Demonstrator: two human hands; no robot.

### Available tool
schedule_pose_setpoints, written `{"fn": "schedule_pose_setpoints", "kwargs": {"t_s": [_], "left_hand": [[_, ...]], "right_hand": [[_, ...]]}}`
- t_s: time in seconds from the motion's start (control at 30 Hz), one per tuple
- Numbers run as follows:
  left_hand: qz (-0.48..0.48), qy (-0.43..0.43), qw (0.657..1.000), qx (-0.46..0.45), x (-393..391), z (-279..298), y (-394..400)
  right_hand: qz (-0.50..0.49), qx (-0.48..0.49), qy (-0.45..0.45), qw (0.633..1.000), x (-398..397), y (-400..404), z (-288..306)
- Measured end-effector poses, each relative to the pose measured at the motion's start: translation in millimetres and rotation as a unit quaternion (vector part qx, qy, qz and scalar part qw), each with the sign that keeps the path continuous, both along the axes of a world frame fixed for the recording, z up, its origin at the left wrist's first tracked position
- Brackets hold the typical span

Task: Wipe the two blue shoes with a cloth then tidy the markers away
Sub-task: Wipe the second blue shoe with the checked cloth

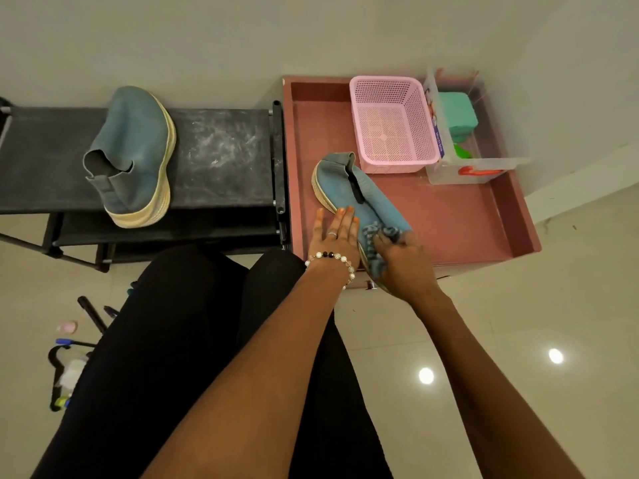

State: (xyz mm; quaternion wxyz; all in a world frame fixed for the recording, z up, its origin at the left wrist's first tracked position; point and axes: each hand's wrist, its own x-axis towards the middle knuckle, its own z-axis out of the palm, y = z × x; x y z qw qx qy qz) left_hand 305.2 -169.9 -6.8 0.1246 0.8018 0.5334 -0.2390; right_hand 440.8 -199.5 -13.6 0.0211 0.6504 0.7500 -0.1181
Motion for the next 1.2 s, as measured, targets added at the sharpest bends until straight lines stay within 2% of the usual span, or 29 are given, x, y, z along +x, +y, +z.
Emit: {"fn": "schedule_pose_setpoints", "kwargs": {"t_s": [0.1, 0.23, 0.4, 0.53, 0.7, 0.83, 1.13, 1.2], "left_hand": [[0.005, -0.017, 1.0, -0.002, 0, -2, 1], [0.005, -0.006, 1.0, -0.002, 3, -6, -1], [0.016, -0.013, 1.0, -0.013, 4, -11, 1], [0.017, -0.004, 1.0, -0.006, 6, -10, -1], [0.024, -0.007, 1.0, 0.01, 6, -11, -3], [0.03, -0.039, 0.999, 0.002, 7, -13, -2], [0.059, -0.073, 0.995, -0.026, 8, -16, 0], [0.057, -0.067, 0.996, -0.02, 8, -15, 0]], "right_hand": [[0.028, -0.011, -0.041, 0.999, 8, -22, 1], [0.102, 0.013, -0.085, 0.991, 7, 3, -1], [0.088, 0.014, -0.134, 0.987, -17, 62, -3], [0.07, 0.002, -0.121, 0.99, -17, 63, -5], [0.043, -0.026, -0.057, 0.997, -4, 25, -5], [0.024, -0.043, -0.067, 0.997, 11, -13, -2], [0.066, 0.01, -0.136, 0.989, -23, 67, -1], [0.059, 0.024, -0.105, 0.992, -21, 60, -2]]}}
